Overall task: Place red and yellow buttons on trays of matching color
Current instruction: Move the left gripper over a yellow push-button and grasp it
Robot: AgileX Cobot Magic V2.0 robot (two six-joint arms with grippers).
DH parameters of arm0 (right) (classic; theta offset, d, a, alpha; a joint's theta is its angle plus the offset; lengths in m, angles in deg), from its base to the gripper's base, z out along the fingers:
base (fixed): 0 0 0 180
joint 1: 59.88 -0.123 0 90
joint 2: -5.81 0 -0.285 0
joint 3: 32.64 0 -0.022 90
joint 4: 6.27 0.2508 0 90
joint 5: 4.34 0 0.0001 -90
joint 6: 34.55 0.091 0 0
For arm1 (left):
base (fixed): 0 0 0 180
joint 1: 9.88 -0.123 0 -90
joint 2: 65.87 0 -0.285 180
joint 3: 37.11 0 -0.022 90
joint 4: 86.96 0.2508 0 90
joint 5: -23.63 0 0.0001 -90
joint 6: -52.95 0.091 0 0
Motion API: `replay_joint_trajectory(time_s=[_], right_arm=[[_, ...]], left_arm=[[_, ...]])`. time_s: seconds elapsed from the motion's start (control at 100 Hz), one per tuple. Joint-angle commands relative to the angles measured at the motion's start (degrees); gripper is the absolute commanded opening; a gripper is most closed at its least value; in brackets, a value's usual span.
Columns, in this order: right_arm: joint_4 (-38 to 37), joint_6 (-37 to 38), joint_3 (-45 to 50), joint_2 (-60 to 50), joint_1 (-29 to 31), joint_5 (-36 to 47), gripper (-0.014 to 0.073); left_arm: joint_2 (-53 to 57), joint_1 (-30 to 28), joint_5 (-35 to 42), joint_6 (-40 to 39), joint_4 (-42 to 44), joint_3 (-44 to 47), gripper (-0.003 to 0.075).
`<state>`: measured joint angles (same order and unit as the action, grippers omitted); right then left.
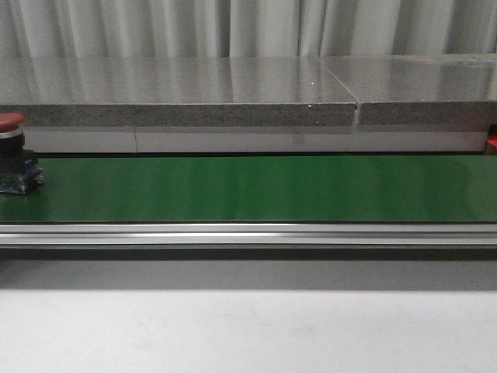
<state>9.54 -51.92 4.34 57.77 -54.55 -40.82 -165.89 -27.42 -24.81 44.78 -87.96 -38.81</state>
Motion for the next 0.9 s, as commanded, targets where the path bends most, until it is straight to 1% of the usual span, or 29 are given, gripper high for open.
replay_joint_trajectory(time_s=[0.0, 0.19, 0.31, 0.42, 0.74, 0.89], right_arm=[[0.25, -0.73, -1.54, -0.39, -0.10, 3.34, -0.0068], [0.25, -0.73, -1.54, -0.39, -0.10, 3.34, -0.0068], [0.25, -0.73, -1.54, -0.39, -0.10, 3.34, -0.0068], [0.25, -0.73, -1.54, -0.39, -0.10, 3.34, -0.0068], [0.25, -0.73, -1.54, -0.39, -0.10, 3.34, -0.0068], [0.25, -0.73, -1.54, -0.39, -0.10, 3.34, -0.0068]], left_arm=[[1.26, -3.04, 1.91, -0.14, -1.49, -0.81, 0.0640], [-2.52, -8.02, 3.00, -0.14, -1.49, -0.52, 0.0640], [-4.67, -10.33, 2.79, 0.11, -3.72, -0.52, 0.0640], [-6.64, -10.45, 3.30, 2.86, -5.87, -0.52, 0.0640], [-11.70, -10.50, 6.10, 3.09, -5.89, -0.52, 0.0640], [-14.58, -10.50, 7.97, 3.09, -4.40, -0.75, 0.0640]])
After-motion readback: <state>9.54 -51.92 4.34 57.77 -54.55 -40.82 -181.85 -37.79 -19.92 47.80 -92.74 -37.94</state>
